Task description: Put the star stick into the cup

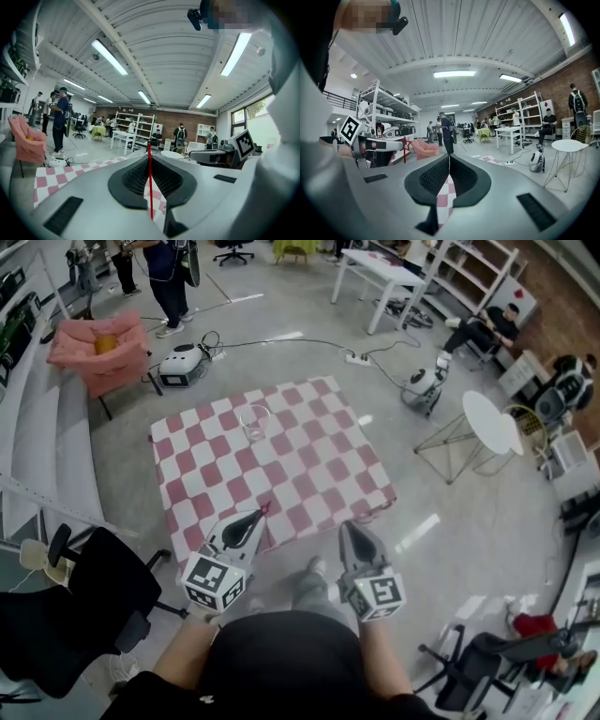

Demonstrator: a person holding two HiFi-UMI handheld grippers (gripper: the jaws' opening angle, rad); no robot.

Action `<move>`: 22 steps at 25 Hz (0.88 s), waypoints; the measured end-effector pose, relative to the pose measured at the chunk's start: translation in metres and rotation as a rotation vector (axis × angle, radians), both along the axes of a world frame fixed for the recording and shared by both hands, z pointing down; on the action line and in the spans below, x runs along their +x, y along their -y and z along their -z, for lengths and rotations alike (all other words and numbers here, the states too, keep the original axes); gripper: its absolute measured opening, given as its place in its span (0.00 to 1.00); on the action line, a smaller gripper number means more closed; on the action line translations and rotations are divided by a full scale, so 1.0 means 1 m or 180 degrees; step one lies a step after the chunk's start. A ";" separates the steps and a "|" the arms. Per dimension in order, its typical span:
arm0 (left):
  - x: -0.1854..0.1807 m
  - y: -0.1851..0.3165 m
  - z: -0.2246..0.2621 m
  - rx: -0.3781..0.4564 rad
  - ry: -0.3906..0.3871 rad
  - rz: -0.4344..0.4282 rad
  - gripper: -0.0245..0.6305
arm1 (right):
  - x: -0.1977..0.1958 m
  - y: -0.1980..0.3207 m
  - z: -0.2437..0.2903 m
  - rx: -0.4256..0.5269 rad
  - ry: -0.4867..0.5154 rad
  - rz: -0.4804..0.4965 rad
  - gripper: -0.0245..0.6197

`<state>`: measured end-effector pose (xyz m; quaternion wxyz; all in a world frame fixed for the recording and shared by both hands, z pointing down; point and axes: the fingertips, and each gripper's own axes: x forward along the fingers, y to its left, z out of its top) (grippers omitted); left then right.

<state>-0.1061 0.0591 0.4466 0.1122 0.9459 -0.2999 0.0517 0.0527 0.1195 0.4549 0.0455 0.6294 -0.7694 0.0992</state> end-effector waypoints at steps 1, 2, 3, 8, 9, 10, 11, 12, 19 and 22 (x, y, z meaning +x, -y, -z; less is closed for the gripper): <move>0.007 0.008 0.000 -0.0006 0.0015 0.0047 0.12 | 0.007 0.010 -0.001 0.0002 0.0015 0.0049 0.06; 0.013 0.017 -0.001 -0.0017 0.0030 0.0099 0.12 | 0.014 0.020 -0.002 -0.0008 0.0034 0.0105 0.07; 0.020 0.025 -0.001 -0.0033 0.0045 0.0149 0.12 | 0.021 0.030 -0.003 -0.0022 0.0052 0.0164 0.06; 0.053 0.057 0.006 -0.0045 0.0151 0.0396 0.12 | 0.058 0.080 0.002 -0.0013 0.0121 0.0470 0.06; 0.060 0.063 0.008 -0.0040 0.0162 0.0452 0.12 | 0.065 0.089 0.004 0.0020 0.0135 0.0527 0.06; 0.067 0.069 0.010 -0.0037 0.0170 0.0507 0.12 | 0.072 0.097 0.006 0.0044 0.0147 0.0583 0.06; 0.074 0.074 0.011 -0.0038 0.0181 0.0563 0.12 | 0.079 0.104 0.007 0.0053 0.0162 0.0639 0.06; 0.081 0.078 0.012 -0.0041 0.0193 0.0622 0.12 | 0.086 0.110 0.007 0.0053 0.0187 0.0694 0.06; 0.110 0.096 0.013 -0.0062 0.0322 0.1050 0.12 | 0.116 0.141 0.002 -0.0033 0.0269 0.1127 0.06; 0.116 0.103 0.012 -0.0085 0.0383 0.1168 0.12 | 0.122 0.155 0.004 -0.0030 0.0284 0.1257 0.06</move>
